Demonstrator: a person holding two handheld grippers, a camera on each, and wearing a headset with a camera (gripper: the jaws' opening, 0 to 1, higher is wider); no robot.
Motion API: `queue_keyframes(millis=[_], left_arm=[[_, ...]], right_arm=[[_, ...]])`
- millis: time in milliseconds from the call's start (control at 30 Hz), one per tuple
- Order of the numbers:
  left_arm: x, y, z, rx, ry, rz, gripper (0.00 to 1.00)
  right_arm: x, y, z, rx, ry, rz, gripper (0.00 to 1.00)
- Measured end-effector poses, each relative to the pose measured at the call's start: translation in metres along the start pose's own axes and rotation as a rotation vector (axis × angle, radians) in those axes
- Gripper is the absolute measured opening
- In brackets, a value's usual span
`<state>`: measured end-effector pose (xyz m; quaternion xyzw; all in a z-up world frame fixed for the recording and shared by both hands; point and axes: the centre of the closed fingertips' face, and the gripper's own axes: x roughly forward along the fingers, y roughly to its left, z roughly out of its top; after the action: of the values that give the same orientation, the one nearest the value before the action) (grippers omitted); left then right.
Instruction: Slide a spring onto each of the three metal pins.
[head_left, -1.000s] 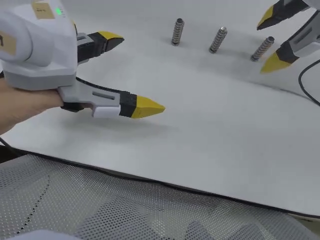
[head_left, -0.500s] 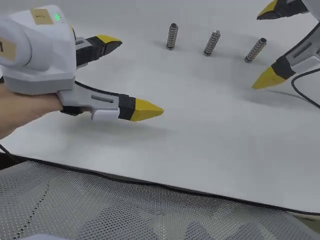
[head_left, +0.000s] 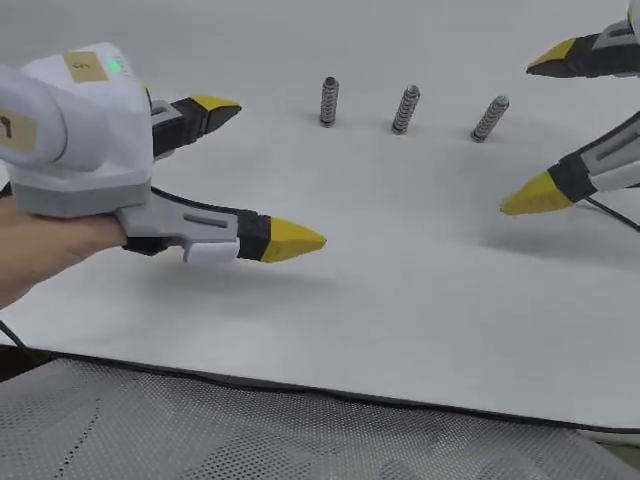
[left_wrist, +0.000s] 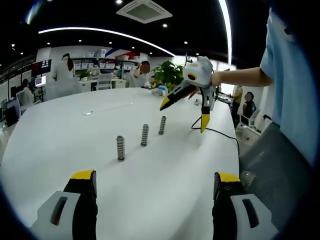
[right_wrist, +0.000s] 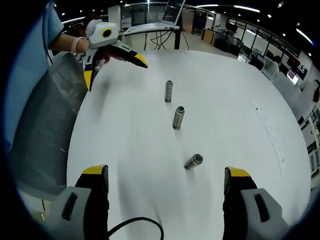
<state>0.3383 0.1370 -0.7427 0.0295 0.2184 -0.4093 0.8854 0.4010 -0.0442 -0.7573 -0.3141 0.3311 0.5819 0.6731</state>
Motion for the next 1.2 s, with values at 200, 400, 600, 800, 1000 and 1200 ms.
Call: queue_keyframes(millis=[200,400,600,800,1000,1200], left_arm=[[-0.001,-0.001,0.002,0.006,0.004,0.000,0.95],[-0.002,-0.004,0.006,0.018,0.008,-0.003,0.95],[-0.007,-0.008,0.012,0.033,0.006,0.003,0.95],[-0.013,-0.012,0.015,0.042,0.002,0.010,0.95],[-0.017,-0.015,0.017,0.043,0.001,0.023,0.95],[-0.022,-0.016,0.019,0.036,0.002,0.034,0.95]], right_arm=[[-0.016,0.009,-0.012,0.086,-0.054,-0.048,0.96],[-0.036,0.026,-0.027,0.178,-0.088,-0.096,0.95],[-0.058,0.035,-0.040,0.248,-0.124,-0.164,0.94],[-0.076,0.047,-0.051,0.313,-0.155,-0.220,0.94],[-0.089,0.055,-0.061,0.374,-0.197,-0.277,0.94],[-0.093,0.065,-0.067,0.419,-0.223,-0.318,0.94]])
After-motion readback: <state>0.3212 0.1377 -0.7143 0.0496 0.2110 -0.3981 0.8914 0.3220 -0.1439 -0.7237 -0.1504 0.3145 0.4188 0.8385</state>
